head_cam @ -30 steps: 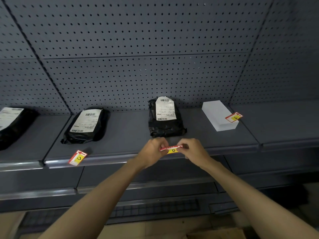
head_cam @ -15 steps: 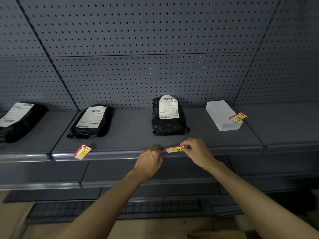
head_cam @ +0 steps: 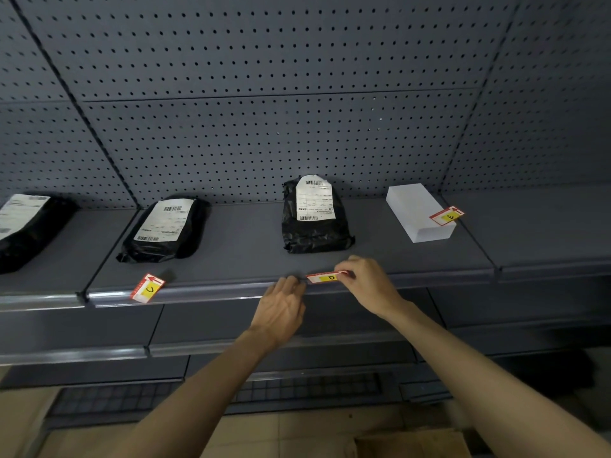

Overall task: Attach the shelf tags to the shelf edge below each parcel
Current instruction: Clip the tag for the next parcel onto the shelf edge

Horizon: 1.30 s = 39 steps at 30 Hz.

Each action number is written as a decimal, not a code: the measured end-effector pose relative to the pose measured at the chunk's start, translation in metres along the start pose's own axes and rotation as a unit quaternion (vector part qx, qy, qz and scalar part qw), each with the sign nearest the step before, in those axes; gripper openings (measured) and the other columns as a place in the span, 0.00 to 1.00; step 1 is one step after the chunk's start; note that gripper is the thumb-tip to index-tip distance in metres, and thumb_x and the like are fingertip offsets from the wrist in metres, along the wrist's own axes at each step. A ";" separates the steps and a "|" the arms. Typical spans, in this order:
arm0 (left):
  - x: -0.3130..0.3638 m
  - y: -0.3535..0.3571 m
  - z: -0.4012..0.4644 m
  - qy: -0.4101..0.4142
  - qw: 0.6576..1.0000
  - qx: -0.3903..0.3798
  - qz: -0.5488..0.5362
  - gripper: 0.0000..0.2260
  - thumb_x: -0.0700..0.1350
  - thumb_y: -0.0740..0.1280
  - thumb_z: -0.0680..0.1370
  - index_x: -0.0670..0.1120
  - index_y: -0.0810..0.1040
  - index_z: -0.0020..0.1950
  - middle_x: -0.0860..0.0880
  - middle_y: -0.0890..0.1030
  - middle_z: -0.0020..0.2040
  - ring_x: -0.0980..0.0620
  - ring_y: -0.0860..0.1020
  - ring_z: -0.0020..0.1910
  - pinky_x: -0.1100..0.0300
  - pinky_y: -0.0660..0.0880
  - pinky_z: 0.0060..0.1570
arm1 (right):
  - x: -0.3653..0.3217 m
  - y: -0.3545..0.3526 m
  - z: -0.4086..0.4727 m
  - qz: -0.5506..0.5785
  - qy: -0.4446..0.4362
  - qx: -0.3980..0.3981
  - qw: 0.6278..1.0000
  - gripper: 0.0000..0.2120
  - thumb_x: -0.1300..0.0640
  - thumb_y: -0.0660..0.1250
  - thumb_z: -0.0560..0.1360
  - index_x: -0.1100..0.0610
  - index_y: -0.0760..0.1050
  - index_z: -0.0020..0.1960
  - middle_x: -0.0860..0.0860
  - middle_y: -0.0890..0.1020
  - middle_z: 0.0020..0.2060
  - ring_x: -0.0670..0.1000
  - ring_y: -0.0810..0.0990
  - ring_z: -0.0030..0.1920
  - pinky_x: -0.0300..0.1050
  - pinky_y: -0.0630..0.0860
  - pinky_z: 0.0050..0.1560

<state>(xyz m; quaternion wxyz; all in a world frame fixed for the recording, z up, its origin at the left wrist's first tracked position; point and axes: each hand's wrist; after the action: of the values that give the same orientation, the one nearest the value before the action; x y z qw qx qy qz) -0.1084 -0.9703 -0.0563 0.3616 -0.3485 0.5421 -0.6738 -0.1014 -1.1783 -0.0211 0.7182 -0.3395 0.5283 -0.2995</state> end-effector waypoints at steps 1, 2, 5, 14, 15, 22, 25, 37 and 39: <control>0.001 -0.001 0.000 -0.003 1.000 -0.001 0.009 0.19 0.44 0.59 0.78 0.44 0.69 0.69 0.45 0.73 0.61 0.45 0.72 0.58 0.53 0.70 0.60 | 0.000 0.000 0.000 -0.001 -0.001 -0.001 1.000 0.07 0.62 0.67 0.77 0.58 0.82 0.52 0.53 0.81 0.44 0.51 0.79 0.44 0.51 0.78 0.45; 0.002 -0.001 0.001 -0.007 1.000 -0.004 0.014 0.19 0.45 0.59 0.78 0.44 0.69 0.69 0.45 0.73 0.61 0.46 0.71 0.58 0.52 0.70 0.59 | 0.000 0.000 0.000 -0.002 -0.002 -0.003 1.000 0.07 0.62 0.67 0.77 0.58 0.82 0.52 0.53 0.81 0.44 0.51 0.79 0.43 0.52 0.78 0.44; 0.003 -0.002 0.000 -0.011 1.000 -0.011 0.014 0.19 0.44 0.59 0.78 0.44 0.69 0.69 0.45 0.72 0.61 0.46 0.71 0.58 0.52 0.70 0.59 | 0.001 -0.001 0.001 -0.005 -0.001 -0.005 1.000 0.07 0.62 0.67 0.77 0.58 0.82 0.52 0.54 0.81 0.44 0.52 0.79 0.43 0.52 0.78 0.44; 0.002 -0.004 0.004 -0.023 1.000 -0.007 -0.019 0.18 0.45 0.58 0.79 0.45 0.70 0.69 0.47 0.72 0.62 0.48 0.70 0.59 0.53 0.69 0.61 | -0.003 0.003 0.003 -0.004 0.001 -0.006 1.000 0.07 0.61 0.67 0.77 0.58 0.82 0.52 0.53 0.81 0.44 0.50 0.78 0.41 0.45 0.74 0.41; 0.002 -0.004 0.004 -0.026 0.999 -0.006 -0.025 0.18 0.45 0.58 0.79 0.45 0.70 0.68 0.47 0.72 0.63 0.48 0.70 0.59 0.53 0.69 0.62 | -0.004 0.004 0.004 -0.004 0.000 -0.008 1.000 0.07 0.61 0.67 0.77 0.58 0.82 0.52 0.53 0.81 0.44 0.50 0.78 0.41 0.46 0.74 0.41; 0.001 -0.005 0.003 -0.020 0.999 0.003 -0.041 0.18 0.43 0.58 0.78 0.45 0.72 0.67 0.48 0.74 0.61 0.50 0.71 0.57 0.55 0.68 0.61 | -0.007 0.005 0.011 -0.040 -0.010 -0.024 0.999 0.07 0.61 0.65 0.78 0.58 0.82 0.50 0.54 0.80 0.42 0.52 0.77 0.39 0.51 0.74 0.39; 0.001 -0.005 0.002 -0.019 0.999 0.007 -0.043 0.17 0.43 0.58 0.77 0.45 0.74 0.66 0.48 0.75 0.60 0.50 0.71 0.56 0.55 0.69 0.60 | -0.011 0.004 0.014 -0.060 -0.022 -0.042 0.997 0.07 0.61 0.65 0.78 0.58 0.82 0.50 0.54 0.80 0.43 0.54 0.78 0.41 0.52 0.75 0.40; -0.001 -0.004 0.004 -0.022 0.999 0.012 -0.033 0.15 0.44 0.58 0.77 0.46 0.77 0.61 0.48 0.76 0.56 0.49 0.72 0.55 0.55 0.69 0.58 | -0.014 0.014 0.019 -0.132 -0.045 -0.096 0.986 0.07 0.61 0.63 0.79 0.58 0.79 0.46 0.51 0.75 0.41 0.54 0.78 0.41 0.46 0.68 0.38; -0.002 -0.005 0.005 -0.026 0.999 0.016 -0.037 0.14 0.44 0.58 0.78 0.46 0.77 0.60 0.48 0.77 0.55 0.49 0.72 0.54 0.54 0.70 0.58 | -0.014 0.016 0.021 -0.132 -0.038 -0.092 0.986 0.06 0.61 0.63 0.79 0.59 0.79 0.50 0.53 0.78 0.45 0.54 0.79 0.43 0.47 0.73 0.40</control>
<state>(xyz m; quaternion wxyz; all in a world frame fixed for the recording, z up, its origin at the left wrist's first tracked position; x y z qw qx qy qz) -0.1036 -0.9705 -0.0502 0.3557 -0.3806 0.5084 -0.6857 -0.0841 -1.1542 -0.0212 0.6577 -0.4817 0.4766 -0.3290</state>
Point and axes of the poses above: each hand's wrist, its own z-axis towards the middle knuckle, its own y-axis out of the palm, x = y × z
